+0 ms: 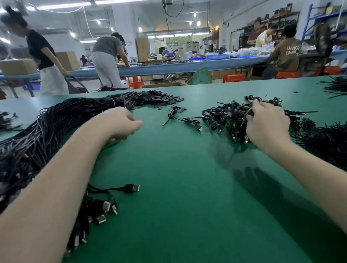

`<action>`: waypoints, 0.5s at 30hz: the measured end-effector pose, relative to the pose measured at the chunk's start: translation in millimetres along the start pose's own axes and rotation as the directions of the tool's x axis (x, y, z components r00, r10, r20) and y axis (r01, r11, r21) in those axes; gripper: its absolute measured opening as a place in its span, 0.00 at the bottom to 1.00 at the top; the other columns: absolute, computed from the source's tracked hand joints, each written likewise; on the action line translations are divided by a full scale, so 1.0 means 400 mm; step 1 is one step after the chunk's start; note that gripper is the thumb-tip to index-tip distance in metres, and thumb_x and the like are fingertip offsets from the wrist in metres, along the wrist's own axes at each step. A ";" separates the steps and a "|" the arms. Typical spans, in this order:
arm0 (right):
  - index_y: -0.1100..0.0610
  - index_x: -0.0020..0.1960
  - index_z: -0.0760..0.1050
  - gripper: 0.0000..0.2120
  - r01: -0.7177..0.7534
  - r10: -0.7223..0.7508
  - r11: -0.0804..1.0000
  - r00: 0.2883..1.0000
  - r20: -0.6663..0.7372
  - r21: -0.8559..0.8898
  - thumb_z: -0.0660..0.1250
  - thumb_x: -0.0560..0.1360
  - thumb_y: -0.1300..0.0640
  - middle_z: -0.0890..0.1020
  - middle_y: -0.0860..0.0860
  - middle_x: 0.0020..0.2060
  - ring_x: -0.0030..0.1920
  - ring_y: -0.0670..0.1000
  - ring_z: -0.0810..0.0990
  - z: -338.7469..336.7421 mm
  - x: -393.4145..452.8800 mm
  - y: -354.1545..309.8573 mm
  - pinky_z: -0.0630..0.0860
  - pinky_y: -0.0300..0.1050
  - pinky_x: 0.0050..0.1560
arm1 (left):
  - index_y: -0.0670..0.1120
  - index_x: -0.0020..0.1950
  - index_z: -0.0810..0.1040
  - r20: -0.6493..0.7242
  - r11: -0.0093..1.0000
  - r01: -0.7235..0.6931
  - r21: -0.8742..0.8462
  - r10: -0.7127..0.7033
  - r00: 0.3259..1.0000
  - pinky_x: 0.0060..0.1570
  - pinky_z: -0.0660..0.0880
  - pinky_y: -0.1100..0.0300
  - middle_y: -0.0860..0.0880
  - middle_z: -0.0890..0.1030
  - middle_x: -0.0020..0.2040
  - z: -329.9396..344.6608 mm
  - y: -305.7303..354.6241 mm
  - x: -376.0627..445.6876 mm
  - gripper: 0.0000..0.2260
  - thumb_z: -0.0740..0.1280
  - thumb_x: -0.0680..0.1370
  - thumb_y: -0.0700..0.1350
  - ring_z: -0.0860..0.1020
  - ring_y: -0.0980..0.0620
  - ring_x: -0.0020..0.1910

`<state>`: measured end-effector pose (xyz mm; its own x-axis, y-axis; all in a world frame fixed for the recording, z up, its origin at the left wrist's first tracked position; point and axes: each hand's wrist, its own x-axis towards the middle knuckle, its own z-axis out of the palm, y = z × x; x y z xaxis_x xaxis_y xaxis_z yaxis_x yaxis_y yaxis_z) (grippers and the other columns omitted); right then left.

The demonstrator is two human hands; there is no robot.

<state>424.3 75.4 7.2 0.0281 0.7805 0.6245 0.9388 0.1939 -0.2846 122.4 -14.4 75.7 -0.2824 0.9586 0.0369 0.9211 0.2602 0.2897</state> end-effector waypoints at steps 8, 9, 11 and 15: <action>0.45 0.68 0.72 0.19 0.173 -0.166 0.985 0.962 0.216 -0.015 0.63 0.77 0.52 0.70 0.51 0.70 0.72 0.56 0.58 0.068 -0.085 0.013 0.56 0.53 0.67 | 0.46 0.52 0.81 -0.209 0.856 0.462 0.233 -0.420 0.883 0.41 0.70 0.53 0.45 0.78 0.50 0.088 -0.228 0.036 0.11 0.72 0.73 0.48 0.76 0.42 0.47; 0.45 0.68 0.72 0.19 0.179 -0.172 0.984 0.960 0.219 -0.014 0.63 0.77 0.52 0.70 0.51 0.70 0.72 0.56 0.58 0.070 -0.086 0.013 0.56 0.54 0.67 | 0.45 0.50 0.80 -0.252 0.855 0.470 0.221 -0.416 0.874 0.40 0.69 0.53 0.44 0.77 0.47 0.087 -0.226 0.036 0.08 0.71 0.73 0.45 0.75 0.42 0.44; 0.46 0.68 0.72 0.20 0.177 -0.175 0.984 0.962 0.209 0.009 0.64 0.77 0.52 0.71 0.50 0.69 0.71 0.56 0.58 0.071 -0.092 0.019 0.57 0.54 0.67 | 0.41 0.44 0.76 -0.286 0.852 0.483 0.200 -0.421 0.861 0.41 0.69 0.52 0.43 0.75 0.45 0.083 -0.220 0.039 0.02 0.67 0.72 0.39 0.73 0.42 0.41; 0.48 0.66 0.74 0.18 0.141 -0.148 0.989 0.969 0.199 0.049 0.65 0.76 0.53 0.73 0.50 0.67 0.71 0.56 0.59 0.063 -0.092 0.024 0.60 0.55 0.66 | 0.37 0.45 0.73 -0.305 0.875 0.480 0.055 -0.443 0.843 0.45 0.71 0.49 0.37 0.77 0.51 0.049 -0.218 0.037 0.03 0.64 0.73 0.35 0.75 0.38 0.47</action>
<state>423.7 63.7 -36.9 -0.1802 0.8458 0.5021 0.9156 0.3308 -0.2287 43.3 -20.7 32.3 -0.7281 0.6572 0.1947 0.6854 0.6944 0.2191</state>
